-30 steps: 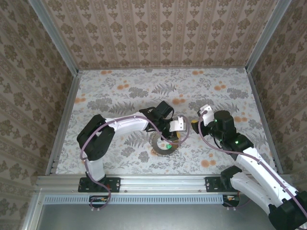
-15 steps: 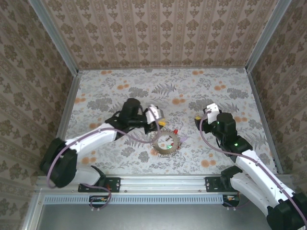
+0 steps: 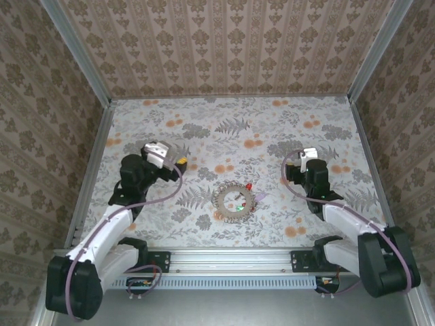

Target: Put the keys on the keyring

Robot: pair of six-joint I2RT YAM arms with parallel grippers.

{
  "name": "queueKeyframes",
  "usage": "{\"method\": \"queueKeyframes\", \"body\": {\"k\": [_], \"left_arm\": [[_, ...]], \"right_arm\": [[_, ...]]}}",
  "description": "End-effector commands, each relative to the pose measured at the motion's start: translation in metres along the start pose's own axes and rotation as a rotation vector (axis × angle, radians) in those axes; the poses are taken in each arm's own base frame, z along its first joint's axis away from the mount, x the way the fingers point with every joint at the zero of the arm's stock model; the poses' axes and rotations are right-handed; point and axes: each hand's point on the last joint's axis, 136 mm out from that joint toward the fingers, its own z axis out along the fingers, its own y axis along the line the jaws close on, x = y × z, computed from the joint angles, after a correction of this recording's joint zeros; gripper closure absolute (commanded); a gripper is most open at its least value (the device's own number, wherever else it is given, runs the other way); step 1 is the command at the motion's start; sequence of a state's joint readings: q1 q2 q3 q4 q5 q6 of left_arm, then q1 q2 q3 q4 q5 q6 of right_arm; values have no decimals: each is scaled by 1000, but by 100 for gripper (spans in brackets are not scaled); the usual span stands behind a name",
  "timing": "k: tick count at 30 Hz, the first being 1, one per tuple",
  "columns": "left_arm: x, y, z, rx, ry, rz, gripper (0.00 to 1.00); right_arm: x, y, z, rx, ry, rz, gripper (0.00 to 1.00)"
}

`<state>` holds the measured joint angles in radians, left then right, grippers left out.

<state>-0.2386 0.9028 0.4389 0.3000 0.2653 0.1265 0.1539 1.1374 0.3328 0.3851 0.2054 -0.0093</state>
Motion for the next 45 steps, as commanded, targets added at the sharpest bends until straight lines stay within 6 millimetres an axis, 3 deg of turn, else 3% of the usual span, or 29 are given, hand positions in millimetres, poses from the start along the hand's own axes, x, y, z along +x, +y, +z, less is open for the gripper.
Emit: {"method": "queueKeyframes", "body": {"k": [1, 5, 11, 17, 20, 26, 40, 45], "left_arm": [[6, 33, -12, -139, -19, -114, 0], [21, 53, -25, -223, -10, -160, 0], [35, 65, -32, -293, 7, -179, 0], [38, 68, -31, -306, 18, -155, 0], [41, 70, -30, -314, 30, -148, 0], [50, 74, -20, -314, 63, -116, 0], [84, 74, 31, -211, 54, -2, 0], [106, 100, 34, -276, 50, -105, 0]], "right_arm": [[-31, 1, 5, -12, -130, 44, 18], [-42, 6, 8, -49, -221, 27, 17], [-45, 22, 12, -137, -268, -46, 3], [-27, 6, 32, -84, -265, 12, 1], [-24, -23, 57, 61, -132, 106, 0], [-26, -28, 58, 33, -153, 144, 0], [-26, -29, 58, 45, -153, 139, 0], [-25, -29, 57, 47, -152, 137, 0]]}}
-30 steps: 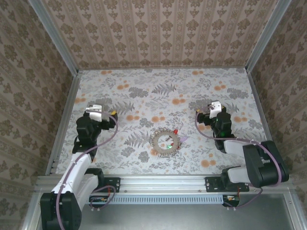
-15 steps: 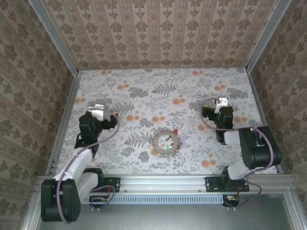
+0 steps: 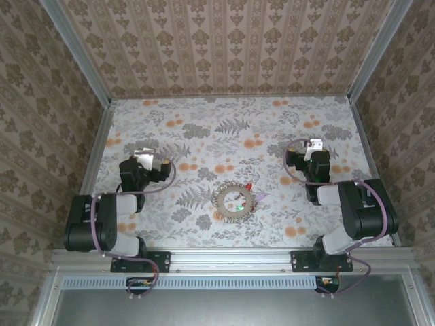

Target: Put the keys on the keyring

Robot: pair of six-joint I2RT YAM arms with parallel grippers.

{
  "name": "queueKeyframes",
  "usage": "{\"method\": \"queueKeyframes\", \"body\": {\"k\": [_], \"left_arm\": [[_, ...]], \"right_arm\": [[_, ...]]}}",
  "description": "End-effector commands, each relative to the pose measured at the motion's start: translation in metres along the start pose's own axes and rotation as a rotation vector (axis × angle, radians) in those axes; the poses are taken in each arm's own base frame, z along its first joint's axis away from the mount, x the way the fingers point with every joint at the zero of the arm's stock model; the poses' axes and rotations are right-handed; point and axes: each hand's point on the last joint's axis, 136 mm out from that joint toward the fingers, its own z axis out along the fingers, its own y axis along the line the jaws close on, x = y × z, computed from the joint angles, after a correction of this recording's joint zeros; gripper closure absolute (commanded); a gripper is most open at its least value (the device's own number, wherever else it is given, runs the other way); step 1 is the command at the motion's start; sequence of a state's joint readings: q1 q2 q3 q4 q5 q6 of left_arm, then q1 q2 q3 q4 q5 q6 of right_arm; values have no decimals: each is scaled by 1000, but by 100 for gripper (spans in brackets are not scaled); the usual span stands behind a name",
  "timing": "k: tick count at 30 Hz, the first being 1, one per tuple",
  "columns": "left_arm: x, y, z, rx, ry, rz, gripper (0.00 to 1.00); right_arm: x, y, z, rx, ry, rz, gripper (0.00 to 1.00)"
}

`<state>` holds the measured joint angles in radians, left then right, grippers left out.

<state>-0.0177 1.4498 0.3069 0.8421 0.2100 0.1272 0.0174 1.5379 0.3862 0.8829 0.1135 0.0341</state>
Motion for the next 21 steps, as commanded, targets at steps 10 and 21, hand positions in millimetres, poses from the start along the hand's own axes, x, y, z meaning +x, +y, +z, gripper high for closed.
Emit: {"method": "queueKeyframes", "body": {"k": [10, 21], "left_arm": [[-11, 44, 18, -203, 8, -71, 0], [-12, 42, 18, -209, 5, -61, 0]], "right_arm": [[-7, 0, 0, 15, -14, 9, 0], [-7, 0, 0, 16, -14, 8, 0]]}}
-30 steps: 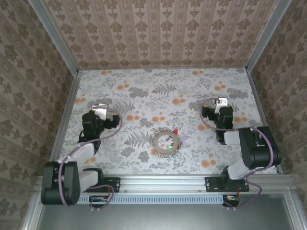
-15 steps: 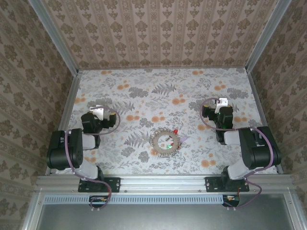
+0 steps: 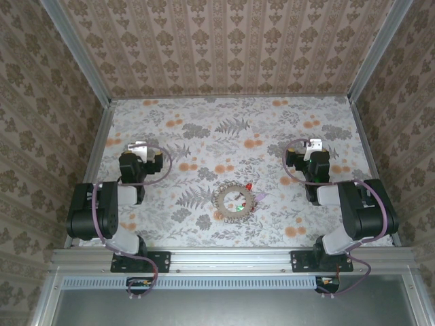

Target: Put the keys on the keyring

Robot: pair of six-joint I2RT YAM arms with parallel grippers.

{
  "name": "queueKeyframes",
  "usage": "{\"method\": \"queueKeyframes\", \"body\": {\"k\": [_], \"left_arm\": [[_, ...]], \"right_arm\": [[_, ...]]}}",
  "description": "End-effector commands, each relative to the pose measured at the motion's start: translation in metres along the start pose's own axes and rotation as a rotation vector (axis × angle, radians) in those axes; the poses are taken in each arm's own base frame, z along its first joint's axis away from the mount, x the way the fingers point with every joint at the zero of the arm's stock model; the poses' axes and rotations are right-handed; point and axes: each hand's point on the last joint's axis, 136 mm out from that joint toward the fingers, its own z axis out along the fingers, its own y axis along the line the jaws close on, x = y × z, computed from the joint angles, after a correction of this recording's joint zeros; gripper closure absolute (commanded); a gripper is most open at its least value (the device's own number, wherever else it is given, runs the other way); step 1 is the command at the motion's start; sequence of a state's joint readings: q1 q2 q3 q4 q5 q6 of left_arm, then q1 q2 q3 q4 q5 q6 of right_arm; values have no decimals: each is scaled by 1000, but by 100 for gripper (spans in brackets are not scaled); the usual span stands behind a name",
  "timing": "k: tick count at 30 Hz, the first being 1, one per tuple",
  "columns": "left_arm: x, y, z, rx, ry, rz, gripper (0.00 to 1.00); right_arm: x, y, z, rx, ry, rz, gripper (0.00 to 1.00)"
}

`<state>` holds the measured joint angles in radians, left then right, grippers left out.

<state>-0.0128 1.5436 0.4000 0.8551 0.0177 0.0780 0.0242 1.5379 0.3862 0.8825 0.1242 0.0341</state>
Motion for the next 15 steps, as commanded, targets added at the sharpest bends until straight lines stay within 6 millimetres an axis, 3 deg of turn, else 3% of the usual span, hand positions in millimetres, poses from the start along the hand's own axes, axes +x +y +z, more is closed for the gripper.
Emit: {"method": "queueKeyframes", "body": {"k": [1, 15], "left_arm": [[-5, 1, 0, -12, -10, -13, 0], [-5, 1, 0, -14, -10, -15, 0]], "right_arm": [[-7, -1, 0, 12, -13, 10, 0], [-7, 0, 0, 10, -13, 10, 0]]}}
